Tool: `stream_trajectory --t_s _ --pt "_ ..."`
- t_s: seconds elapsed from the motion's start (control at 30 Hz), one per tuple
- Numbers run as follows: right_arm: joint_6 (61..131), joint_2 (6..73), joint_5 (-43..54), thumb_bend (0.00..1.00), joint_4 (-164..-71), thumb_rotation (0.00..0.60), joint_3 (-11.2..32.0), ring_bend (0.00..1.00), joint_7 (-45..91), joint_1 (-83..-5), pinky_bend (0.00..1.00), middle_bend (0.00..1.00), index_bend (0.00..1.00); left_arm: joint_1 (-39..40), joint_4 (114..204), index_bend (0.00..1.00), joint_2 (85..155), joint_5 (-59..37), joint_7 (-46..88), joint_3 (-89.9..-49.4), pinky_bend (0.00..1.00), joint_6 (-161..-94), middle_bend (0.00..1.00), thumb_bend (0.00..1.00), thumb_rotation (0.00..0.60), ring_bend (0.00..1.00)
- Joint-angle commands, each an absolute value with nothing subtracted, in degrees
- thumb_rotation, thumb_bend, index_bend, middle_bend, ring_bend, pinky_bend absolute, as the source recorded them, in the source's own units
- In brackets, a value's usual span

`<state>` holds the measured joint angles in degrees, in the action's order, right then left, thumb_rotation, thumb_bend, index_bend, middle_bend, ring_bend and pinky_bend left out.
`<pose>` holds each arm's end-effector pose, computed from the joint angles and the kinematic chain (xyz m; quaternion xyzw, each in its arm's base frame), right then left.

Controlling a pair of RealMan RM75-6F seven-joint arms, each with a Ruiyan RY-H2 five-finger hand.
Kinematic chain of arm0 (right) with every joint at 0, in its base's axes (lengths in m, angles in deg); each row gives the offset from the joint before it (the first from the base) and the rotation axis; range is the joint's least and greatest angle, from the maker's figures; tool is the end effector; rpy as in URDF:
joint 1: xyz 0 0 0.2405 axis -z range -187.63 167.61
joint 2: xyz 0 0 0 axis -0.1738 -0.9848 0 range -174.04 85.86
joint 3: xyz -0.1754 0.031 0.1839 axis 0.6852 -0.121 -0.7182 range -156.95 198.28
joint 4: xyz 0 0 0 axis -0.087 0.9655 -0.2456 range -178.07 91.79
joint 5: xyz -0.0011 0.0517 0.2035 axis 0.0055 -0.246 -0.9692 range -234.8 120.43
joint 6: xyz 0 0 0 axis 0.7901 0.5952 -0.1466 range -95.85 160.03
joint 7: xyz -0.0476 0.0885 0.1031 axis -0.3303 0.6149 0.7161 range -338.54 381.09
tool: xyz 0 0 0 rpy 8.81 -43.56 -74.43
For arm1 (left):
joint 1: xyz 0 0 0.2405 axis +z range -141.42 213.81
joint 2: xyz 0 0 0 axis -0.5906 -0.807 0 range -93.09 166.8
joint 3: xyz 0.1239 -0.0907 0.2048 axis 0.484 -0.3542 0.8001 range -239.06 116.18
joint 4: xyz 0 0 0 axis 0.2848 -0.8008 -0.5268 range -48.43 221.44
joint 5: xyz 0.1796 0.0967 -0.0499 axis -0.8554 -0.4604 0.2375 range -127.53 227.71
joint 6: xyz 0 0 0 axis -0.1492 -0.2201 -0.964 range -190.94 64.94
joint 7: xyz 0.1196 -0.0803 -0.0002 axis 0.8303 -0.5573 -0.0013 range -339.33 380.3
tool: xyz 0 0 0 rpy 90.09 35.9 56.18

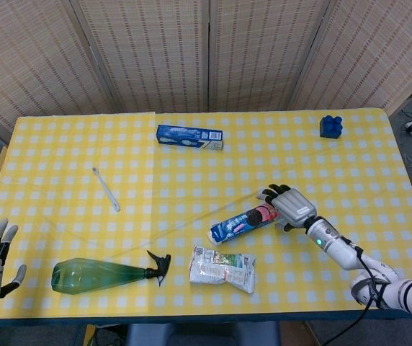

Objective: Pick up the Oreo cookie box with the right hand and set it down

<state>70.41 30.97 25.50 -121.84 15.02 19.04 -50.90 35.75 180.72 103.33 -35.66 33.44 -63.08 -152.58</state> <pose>-0.2228 -0.3503 0.0318 0.8286 -0.3417 0.2414 0.3719 -0.3118 0.1521 0.1509 -0.5960 -0.3506 -0.3325 0.6413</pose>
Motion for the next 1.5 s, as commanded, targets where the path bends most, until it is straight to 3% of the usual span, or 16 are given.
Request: stream_trajectory --t_s 0.03,0.4,0.63,0.93,1.23,1.5 --pt "69.4 32.0 24.6 0.24 -120.6 0.600 15.2 0.05 18.5 -51.8 0.14 0.15 0.14 35.9 180.6 0.00 103.3 -35.5 33.3 -63.1 0.00 -152.7 0.00 0.36 0.600 0.00" --pt "69.4 35.7 22.6 0.24 -115.4 0.600 16.3 0.07 18.9 -52.5 0.14 0.23 0.14 35.6 180.2 0.01 103.7 -35.3 33.2 -63.0 0.00 -151.9 0.00 0.36 0.600 0.00" --pt "69.9 38.0 22.7 0.25 -112.3 0.600 17.0 0.15 20.5 -52.7 0.18 0.32 0.27 35.5 180.1 0.05 103.8 -35.2 33.1 -63.1 0.00 -151.8 0.00 0.36 0.600 0.00" --pt "73.7 38.8 25.2 0.35 -110.4 0.600 17.6 0.29 23.7 -52.1 0.29 0.47 0.46 35.5 180.0 0.05 103.9 -35.1 33.1 -63.1 0.00 -151.7 0.00 0.37 0.600 0.00" --pt "78.1 33.2 27.9 0.36 -115.7 0.600 17.5 0.34 23.0 -52.2 0.36 0.51 0.52 35.4 180.2 0.05 103.7 -35.3 33.4 -63.0 0.00 -151.6 0.00 0.36 0.600 0.00" --pt "74.2 22.5 27.4 0.36 -123.7 0.600 17.1 0.35 11.4 -55.4 0.36 0.51 0.52 35.5 180.2 0.05 103.7 -35.3 33.4 -62.9 0.00 -151.7 0.00 0.36 0.600 0.00"
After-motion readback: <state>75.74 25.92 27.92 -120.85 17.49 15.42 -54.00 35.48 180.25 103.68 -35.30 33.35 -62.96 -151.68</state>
